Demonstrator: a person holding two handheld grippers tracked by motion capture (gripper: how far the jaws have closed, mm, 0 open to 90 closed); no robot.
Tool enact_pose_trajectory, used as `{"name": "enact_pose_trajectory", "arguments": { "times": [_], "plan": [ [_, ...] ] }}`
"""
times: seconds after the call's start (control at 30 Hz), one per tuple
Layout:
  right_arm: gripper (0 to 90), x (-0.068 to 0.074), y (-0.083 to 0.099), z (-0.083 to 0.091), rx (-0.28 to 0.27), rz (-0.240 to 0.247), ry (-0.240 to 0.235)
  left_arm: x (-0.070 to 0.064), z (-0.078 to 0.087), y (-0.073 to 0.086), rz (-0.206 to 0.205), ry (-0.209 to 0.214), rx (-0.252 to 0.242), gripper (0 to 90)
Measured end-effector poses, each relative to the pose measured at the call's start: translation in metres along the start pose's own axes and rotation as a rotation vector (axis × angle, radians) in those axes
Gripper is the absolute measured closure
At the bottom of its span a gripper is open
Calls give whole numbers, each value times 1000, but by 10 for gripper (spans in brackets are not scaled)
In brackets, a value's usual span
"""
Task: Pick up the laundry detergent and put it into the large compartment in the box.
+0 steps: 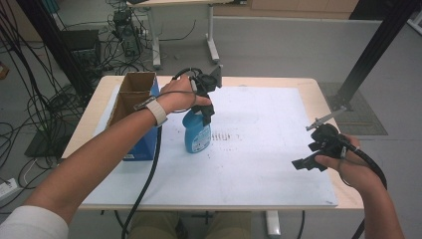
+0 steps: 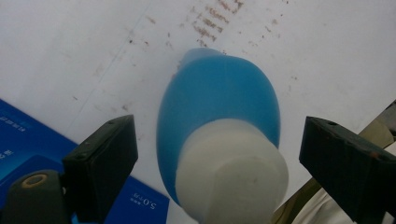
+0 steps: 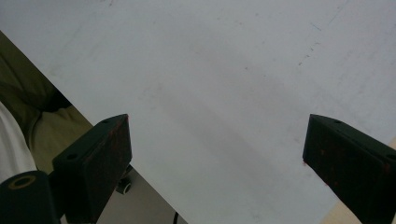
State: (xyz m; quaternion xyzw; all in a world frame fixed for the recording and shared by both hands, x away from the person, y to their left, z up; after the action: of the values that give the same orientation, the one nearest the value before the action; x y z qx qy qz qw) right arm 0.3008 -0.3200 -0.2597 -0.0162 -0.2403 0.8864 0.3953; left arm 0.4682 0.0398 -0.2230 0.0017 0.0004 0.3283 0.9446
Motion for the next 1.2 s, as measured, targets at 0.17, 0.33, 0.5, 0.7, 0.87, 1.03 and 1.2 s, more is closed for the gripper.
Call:
{"name": "enact_pose_trajectory", "arguments": {
  "times": [0.17, 0.33, 0.5, 0.7, 0.87, 1.03, 1.2],
  "plan": [
    [79, 0, 1, 0, 0, 0, 0, -2, -9, 1, 2, 3, -1, 133],
    [79, 1, 2, 0, 2, -4, 1, -2, -13, 1, 3, -5, -3, 138],
    [79, 0, 2, 0, 4, -6, 0, -4, -15, 1, -3, -12, -4, 158],
    [79, 0, 3, 0, 1, -8, -1, -7, -21, 0, -3, -35, -1, 194],
    [79, 0, 4, 1, 0, -7, -2, -7, -23, 1, 0, -38, -7, 234],
    [83, 1, 3, 1, -4, -2, 0, -6, -23, 2, 1, -41, -14, 264],
    [83, 1, 2, 0, -4, 2, -2, -7, -23, 2, 3, -47, -20, 280]
  ]
}}
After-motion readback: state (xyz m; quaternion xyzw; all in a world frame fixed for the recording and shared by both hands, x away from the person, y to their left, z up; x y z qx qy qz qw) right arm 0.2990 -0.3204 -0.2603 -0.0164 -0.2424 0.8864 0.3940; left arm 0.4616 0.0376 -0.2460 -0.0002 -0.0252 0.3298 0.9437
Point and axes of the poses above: each handheld gripper's, and its own axes: z roughly backward along the jaws, y roughly out of its underside, x roughly to its left, the point moved 9 cm from there along -z, roughly forward along the jaws, and after that the axes turned 4 degrees about -y, right-handed, at the moved point
